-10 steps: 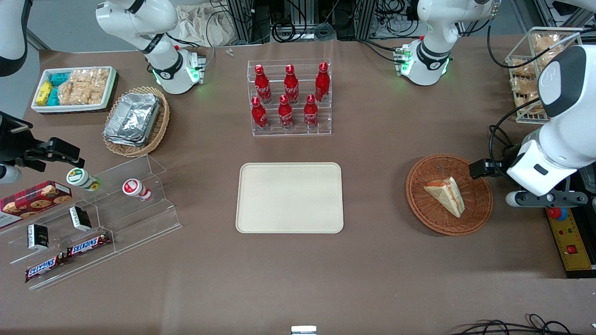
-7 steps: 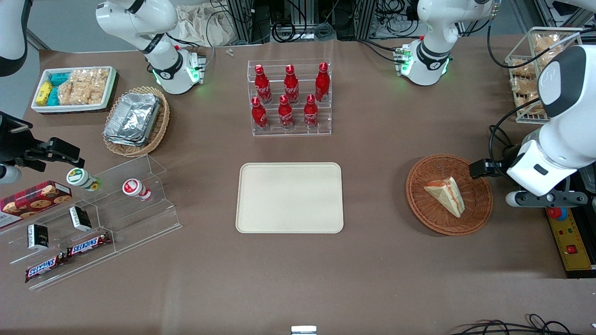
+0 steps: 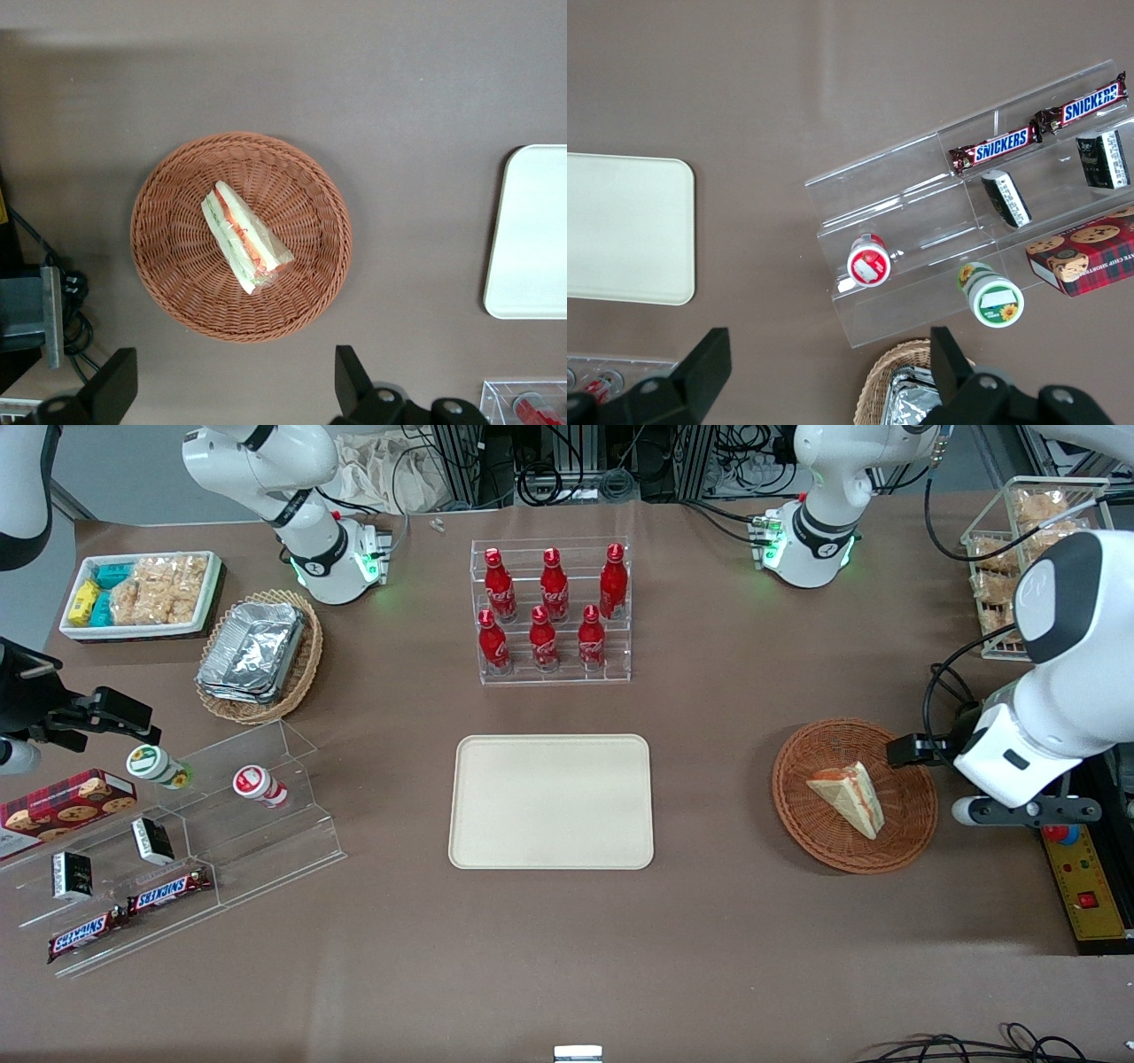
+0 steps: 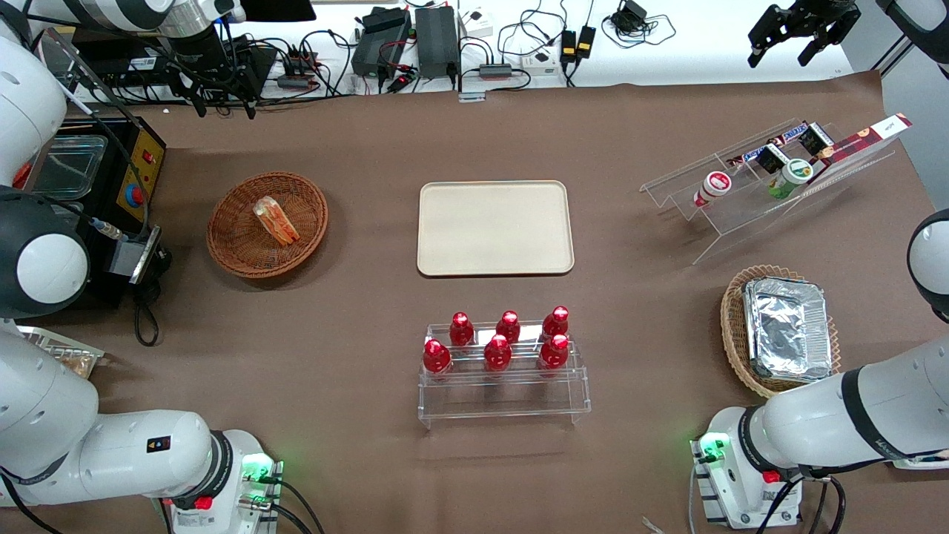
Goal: Place sandwich from basket to tray
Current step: 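Lower the open left gripper over the wrapped sandwich in the wicker basket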
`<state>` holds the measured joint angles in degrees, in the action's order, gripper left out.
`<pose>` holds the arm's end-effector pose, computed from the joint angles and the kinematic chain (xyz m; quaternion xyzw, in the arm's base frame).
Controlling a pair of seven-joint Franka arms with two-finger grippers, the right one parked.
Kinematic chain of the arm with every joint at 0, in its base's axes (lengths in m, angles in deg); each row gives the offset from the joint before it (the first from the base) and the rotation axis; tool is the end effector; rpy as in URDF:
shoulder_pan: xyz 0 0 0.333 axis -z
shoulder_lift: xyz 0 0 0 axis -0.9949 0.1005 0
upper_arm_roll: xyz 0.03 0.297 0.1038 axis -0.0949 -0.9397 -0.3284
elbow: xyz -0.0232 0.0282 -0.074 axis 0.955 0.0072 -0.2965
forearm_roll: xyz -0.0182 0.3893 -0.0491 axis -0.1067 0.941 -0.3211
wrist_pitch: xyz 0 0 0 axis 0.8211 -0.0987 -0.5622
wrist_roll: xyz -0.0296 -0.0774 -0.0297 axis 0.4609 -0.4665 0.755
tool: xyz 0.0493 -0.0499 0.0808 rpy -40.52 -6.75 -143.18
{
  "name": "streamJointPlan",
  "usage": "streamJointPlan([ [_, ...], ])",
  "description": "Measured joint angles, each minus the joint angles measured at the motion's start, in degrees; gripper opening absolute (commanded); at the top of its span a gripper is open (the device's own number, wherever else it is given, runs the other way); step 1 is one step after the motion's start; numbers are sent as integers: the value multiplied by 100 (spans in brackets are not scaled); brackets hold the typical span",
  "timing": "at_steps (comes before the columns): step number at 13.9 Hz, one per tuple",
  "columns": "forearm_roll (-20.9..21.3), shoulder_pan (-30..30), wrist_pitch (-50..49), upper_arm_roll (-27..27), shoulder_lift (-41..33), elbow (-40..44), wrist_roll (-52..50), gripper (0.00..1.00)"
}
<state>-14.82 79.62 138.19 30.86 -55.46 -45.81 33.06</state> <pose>0.6284 -0.0666 0.5120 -0.9989 -0.0010 0.0470 0.0066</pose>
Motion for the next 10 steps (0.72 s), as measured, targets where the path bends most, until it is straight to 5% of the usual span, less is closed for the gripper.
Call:
streamJointPlan([
  [5,0,-92,413,-36,64,-550,-451,100],
  [10,0,-131,1830,-71,124,-1638,-1721,100],
])
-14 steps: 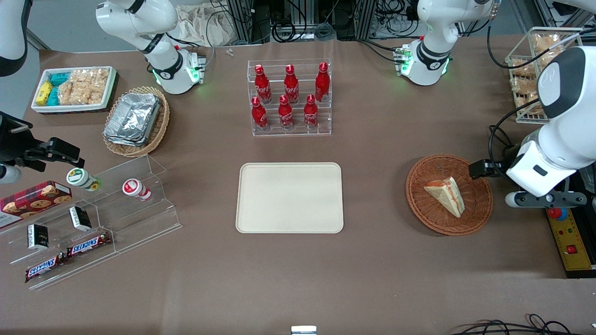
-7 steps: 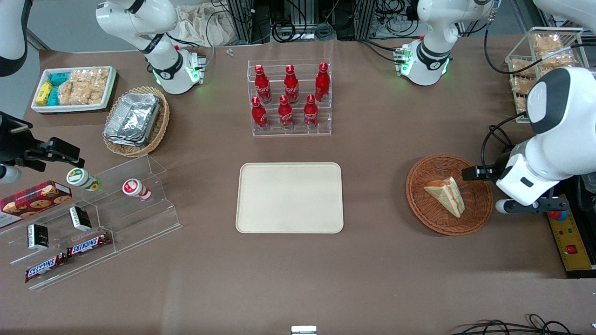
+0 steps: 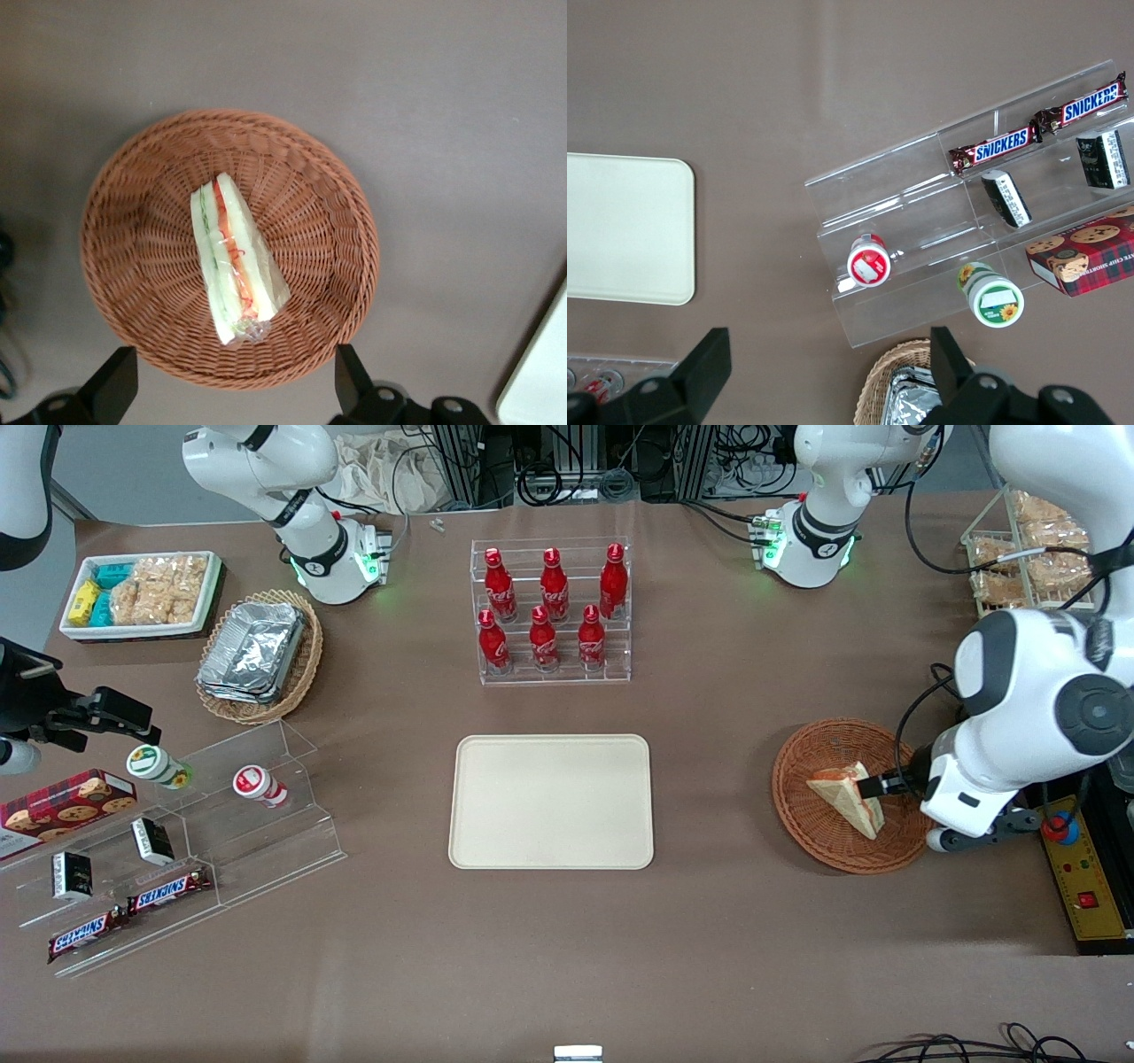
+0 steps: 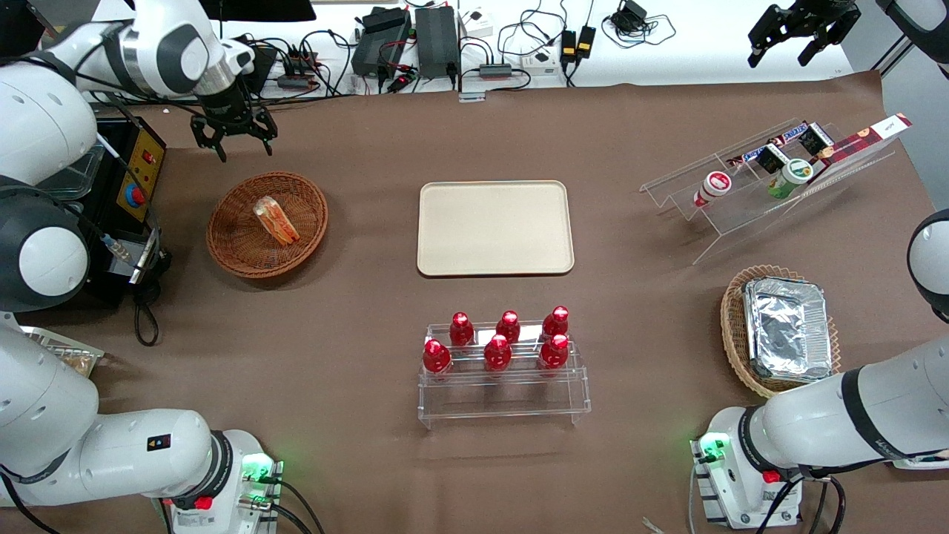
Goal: Place sandwich from basket to tray
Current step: 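Lower the open left gripper over the wrapped sandwich in the wicker basket, then close the left gripper on the sandwich's wrapped end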
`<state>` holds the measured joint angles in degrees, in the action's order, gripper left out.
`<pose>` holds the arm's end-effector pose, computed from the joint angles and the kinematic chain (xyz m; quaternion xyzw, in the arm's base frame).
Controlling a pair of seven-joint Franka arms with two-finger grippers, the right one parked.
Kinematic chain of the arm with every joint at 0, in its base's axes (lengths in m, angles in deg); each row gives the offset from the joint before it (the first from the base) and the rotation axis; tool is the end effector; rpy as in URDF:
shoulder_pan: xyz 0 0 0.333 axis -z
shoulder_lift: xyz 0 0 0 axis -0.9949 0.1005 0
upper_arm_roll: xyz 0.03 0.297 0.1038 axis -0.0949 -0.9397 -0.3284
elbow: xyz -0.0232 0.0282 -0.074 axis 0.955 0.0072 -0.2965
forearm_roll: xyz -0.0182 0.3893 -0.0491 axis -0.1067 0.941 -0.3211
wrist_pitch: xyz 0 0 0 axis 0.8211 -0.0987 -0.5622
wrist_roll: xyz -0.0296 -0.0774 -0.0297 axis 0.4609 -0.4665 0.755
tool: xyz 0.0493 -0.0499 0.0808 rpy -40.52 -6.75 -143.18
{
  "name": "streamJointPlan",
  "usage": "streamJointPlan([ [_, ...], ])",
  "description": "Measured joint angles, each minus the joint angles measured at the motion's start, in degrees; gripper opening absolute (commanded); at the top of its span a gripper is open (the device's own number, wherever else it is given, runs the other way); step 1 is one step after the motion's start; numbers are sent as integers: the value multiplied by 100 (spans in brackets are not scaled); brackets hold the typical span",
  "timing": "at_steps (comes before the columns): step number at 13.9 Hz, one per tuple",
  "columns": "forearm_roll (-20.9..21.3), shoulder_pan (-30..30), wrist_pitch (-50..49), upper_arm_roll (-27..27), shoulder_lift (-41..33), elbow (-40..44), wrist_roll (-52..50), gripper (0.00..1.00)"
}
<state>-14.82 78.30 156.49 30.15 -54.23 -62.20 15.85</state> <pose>0.6218 -0.0521 0.3901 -0.9863 -0.1599 0.0407 0.0081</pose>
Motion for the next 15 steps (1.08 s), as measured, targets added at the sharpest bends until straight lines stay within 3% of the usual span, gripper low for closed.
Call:
streamJointPlan([
  [4,4,0,772,1,178,-535,-907,100],
  [15,59,-26,1334,-155,216,-1377,-1206,100],
])
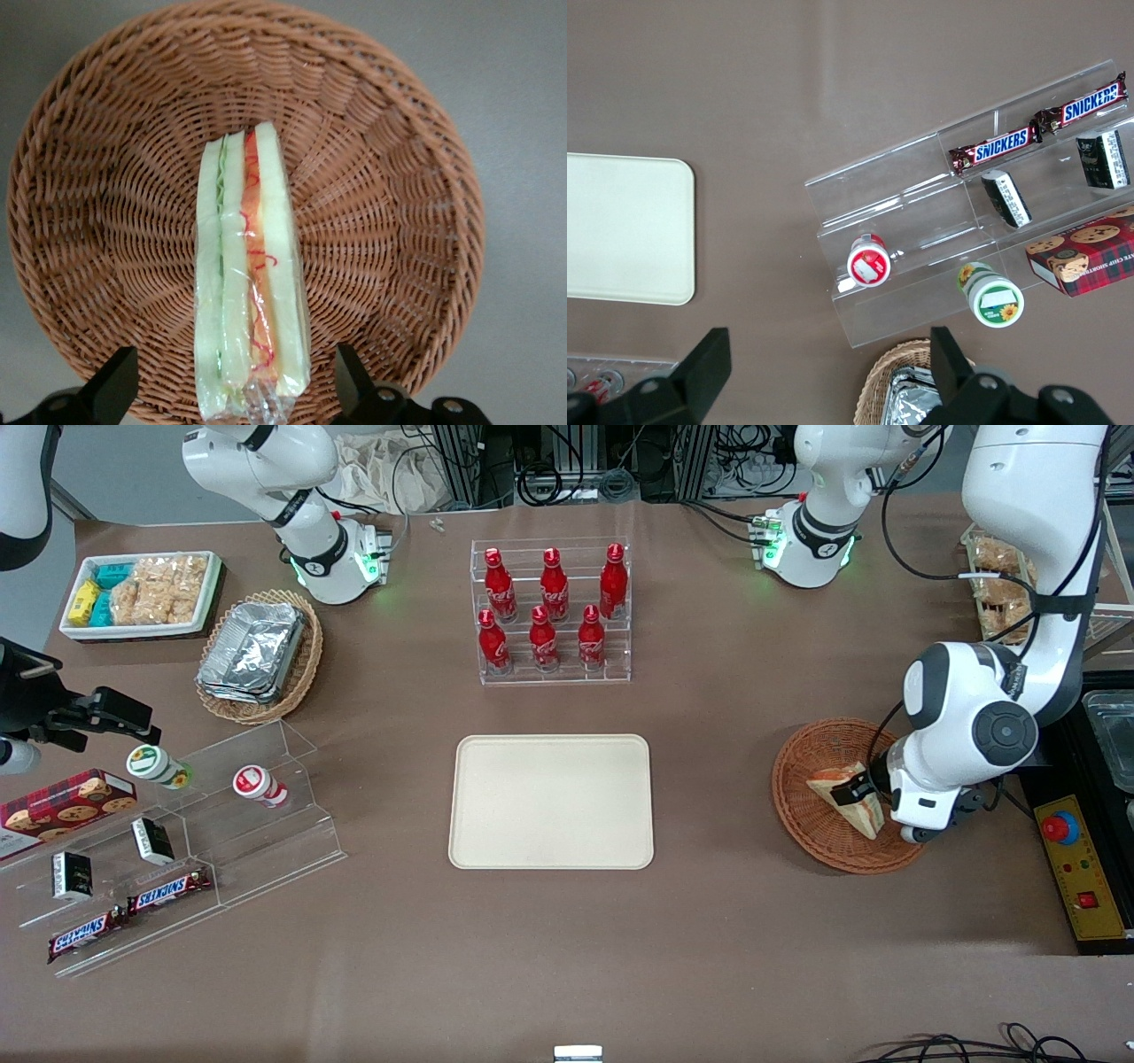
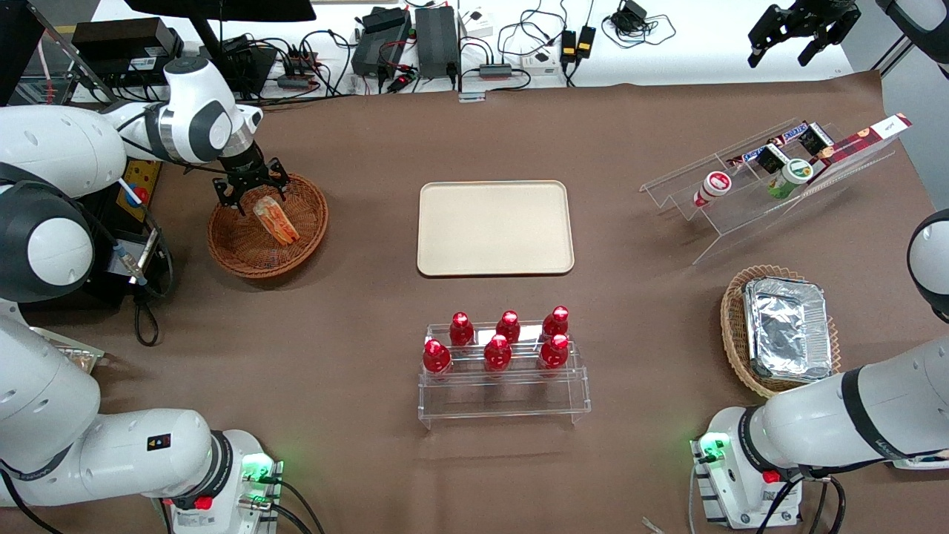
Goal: Place sandwich from basket to tray
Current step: 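Close the left gripper on the sandwich's wrapped end, then lift the sandwich with the left gripper and carry it over the cream tray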
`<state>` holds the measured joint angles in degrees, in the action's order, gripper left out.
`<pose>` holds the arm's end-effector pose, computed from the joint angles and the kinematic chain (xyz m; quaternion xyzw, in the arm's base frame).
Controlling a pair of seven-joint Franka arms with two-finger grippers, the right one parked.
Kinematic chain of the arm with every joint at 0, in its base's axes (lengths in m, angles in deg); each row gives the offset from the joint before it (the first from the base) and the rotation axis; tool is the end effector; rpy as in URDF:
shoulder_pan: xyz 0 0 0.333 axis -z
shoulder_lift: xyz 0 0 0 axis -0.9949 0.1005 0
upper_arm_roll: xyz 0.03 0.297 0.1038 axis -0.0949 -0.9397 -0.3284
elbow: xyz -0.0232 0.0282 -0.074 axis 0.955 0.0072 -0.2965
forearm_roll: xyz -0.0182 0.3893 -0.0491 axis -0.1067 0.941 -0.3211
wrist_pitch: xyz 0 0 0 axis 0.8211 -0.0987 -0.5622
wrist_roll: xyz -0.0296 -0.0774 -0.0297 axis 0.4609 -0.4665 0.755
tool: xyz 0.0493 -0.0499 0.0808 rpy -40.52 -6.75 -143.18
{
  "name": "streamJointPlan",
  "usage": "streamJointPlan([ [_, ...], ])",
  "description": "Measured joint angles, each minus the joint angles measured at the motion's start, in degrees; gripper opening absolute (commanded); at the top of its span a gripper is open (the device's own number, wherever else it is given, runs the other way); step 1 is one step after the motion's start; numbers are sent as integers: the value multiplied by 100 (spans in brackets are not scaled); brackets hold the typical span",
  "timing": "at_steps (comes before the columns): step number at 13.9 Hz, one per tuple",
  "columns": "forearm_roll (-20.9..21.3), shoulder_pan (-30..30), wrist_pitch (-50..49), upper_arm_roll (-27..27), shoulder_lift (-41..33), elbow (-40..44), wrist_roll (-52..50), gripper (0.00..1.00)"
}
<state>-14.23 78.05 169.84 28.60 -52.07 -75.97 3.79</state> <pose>0.5835 -0.0373 0.2805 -0.9613 -0.2680 0.0609 0.0200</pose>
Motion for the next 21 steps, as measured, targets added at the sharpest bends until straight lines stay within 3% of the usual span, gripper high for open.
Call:
streamJointPlan([
  [5,0,0,175,0,121,-95,-329,100],
  [6,0,0,248,0,170,-95,-465,92],
  [9,0,0,370,0,281,-94,-651,16],
  [10,0,0,386,0,298,-94,-670,0],
  [17,56,1,335,2,298,105,-754,0],
  [21,59,3,-1373,36,177,1331,-770,0],
])
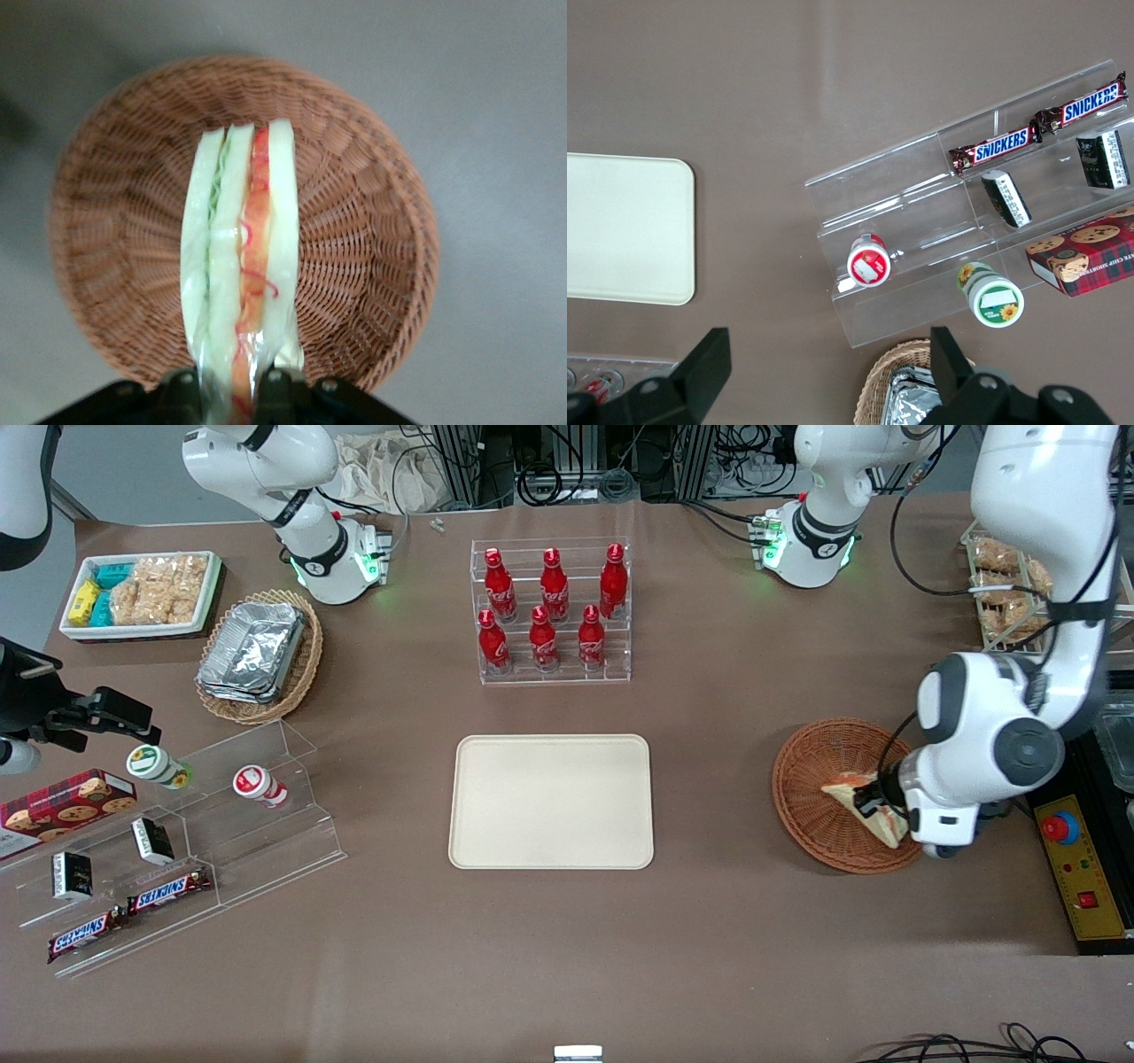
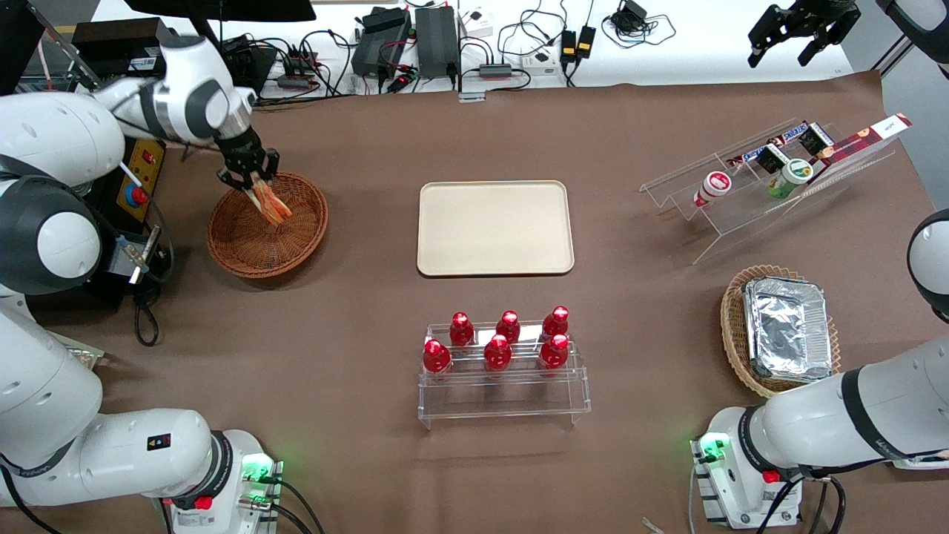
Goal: Place sandwich from basket to tray
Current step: 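Lift the sandwich with the left gripper and carry it over the cream tray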
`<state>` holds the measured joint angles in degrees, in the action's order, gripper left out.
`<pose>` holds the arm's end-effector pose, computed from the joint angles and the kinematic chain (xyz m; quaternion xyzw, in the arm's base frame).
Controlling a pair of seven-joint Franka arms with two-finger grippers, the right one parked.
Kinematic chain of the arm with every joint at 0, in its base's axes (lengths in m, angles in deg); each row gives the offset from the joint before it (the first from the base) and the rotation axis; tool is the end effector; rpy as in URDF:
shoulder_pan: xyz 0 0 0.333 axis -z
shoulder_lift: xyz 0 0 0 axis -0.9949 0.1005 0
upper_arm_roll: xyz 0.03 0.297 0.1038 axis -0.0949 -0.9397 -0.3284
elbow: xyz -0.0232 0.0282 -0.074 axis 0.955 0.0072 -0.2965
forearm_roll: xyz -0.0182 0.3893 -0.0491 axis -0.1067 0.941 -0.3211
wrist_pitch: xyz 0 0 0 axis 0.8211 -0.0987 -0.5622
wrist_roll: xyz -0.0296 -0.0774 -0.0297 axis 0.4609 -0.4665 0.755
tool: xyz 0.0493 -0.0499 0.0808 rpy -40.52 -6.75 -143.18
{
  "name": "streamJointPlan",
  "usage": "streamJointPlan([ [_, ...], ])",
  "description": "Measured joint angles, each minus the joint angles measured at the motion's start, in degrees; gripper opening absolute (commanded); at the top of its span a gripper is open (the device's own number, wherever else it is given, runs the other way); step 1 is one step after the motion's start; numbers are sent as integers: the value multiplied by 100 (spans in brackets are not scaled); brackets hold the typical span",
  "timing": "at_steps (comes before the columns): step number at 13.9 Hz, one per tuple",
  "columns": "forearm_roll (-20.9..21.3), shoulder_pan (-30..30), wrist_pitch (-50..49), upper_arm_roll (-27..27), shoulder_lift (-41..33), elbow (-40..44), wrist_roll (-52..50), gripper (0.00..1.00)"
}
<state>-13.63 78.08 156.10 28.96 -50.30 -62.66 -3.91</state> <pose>0.6226 -0.0361 0.3432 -0.9396 -0.3321 0.0742 0.0368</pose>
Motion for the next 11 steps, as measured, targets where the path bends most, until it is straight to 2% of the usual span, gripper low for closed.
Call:
streamJointPlan([
  [3,0,45,-1588,212,-136,1174,375,0],
  [6,-37,134,-2606,674,-169,2216,1633,0],
  [9,-206,334,-2763,1113,-128,2456,1771,0],
  [11,-306,733,-2642,1222,42,2454,1694,0],
])
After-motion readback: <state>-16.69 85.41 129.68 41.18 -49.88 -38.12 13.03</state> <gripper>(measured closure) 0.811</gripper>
